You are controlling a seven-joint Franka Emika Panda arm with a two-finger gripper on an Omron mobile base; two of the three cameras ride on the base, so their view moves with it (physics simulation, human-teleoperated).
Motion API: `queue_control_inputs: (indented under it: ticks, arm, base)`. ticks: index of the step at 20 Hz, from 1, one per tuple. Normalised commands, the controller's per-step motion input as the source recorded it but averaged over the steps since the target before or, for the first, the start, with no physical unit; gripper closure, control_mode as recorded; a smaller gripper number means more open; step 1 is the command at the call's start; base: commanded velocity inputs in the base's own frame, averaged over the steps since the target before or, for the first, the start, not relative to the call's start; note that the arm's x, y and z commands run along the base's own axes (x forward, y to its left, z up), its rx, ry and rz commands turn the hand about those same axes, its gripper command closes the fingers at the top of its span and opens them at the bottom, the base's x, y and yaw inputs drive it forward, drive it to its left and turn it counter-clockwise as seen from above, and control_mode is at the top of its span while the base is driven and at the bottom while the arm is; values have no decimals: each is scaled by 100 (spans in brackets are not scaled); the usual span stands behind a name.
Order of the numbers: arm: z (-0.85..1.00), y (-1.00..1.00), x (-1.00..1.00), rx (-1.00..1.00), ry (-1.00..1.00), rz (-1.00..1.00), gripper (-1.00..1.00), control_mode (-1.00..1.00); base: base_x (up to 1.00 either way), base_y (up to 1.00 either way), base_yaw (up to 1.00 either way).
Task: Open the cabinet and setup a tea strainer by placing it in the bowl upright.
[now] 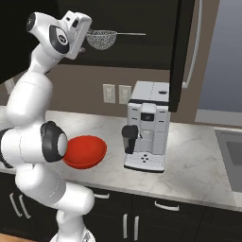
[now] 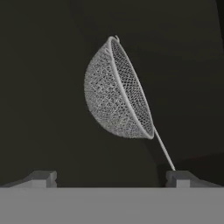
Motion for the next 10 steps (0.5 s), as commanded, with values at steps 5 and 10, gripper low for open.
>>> queue_control_inputs:
  ticks: [5,10]
  arm:
    - [-1,0,51,-1,0,0,-100,-100]
    - [-7,0,54,0,5,0,-100,-100]
  base:
    - [0,0,0]
    - [0,0,0]
